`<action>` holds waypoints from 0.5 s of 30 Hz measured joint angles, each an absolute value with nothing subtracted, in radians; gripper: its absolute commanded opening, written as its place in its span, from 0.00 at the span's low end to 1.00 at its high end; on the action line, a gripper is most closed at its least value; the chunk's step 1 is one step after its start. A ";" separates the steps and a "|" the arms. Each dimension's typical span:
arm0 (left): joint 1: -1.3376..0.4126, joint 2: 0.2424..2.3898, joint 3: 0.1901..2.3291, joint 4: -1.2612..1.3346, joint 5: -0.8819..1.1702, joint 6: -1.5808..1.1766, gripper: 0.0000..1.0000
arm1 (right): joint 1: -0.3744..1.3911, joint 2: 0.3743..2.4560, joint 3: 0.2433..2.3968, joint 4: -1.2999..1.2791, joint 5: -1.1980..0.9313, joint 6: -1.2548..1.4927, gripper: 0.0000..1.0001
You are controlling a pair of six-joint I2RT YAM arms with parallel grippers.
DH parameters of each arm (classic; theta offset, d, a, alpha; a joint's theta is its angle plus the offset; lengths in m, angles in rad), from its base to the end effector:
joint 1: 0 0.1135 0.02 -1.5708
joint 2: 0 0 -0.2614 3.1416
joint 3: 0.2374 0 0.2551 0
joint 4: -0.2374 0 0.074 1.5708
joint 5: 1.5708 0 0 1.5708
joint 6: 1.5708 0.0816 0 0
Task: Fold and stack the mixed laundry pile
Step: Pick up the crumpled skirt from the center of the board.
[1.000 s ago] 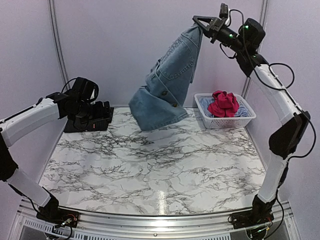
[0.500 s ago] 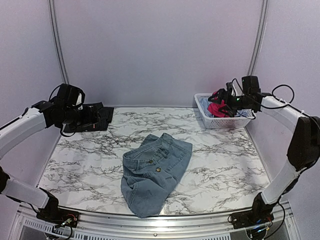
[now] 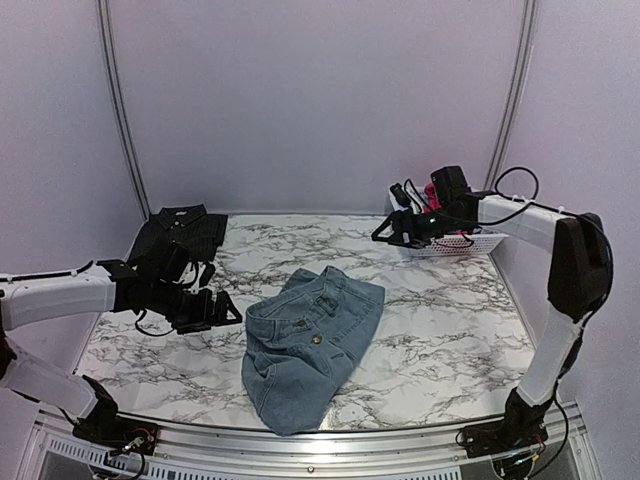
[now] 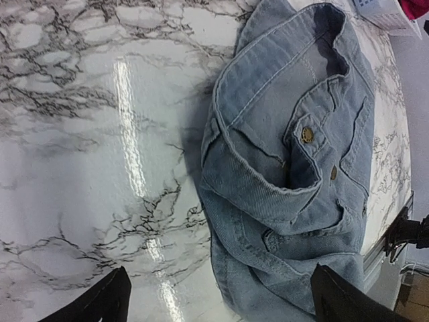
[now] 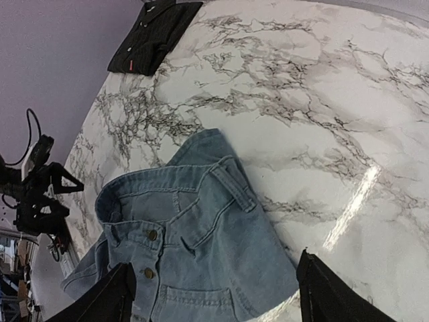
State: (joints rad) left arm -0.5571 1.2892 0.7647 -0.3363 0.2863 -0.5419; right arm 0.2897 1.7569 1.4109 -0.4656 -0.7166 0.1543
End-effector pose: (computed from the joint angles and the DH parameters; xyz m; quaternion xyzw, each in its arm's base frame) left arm 0.2350 -0.1736 0.1769 0.0566 0.9277 -0.2938 0.2235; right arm 0.3826 0.1700 0.2444 -0.1885 0.8590 0.3941 0.2668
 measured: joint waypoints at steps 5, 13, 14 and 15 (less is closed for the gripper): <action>-0.653 1.295 0.695 -0.261 0.292 -0.623 0.99 | 0.313 1.973 1.555 -0.492 -0.733 0.052 0.76; -0.796 1.401 0.725 -0.184 0.225 -0.706 0.99 | 0.349 2.219 1.797 -0.554 -0.786 -0.069 0.80; -0.811 1.428 0.738 -0.182 0.212 -0.717 0.99 | 0.353 2.244 1.823 -0.563 -0.789 -0.083 0.80; -0.825 1.453 0.752 -0.179 0.197 -0.728 0.99 | 0.360 2.267 1.846 -0.570 -0.792 -0.093 0.80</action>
State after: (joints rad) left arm -0.8246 1.4528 0.7521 -0.1795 0.1974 -0.7284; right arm 0.3599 2.2665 1.8462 -0.5697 -0.7918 -0.0929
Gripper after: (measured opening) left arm 0.989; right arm 0.804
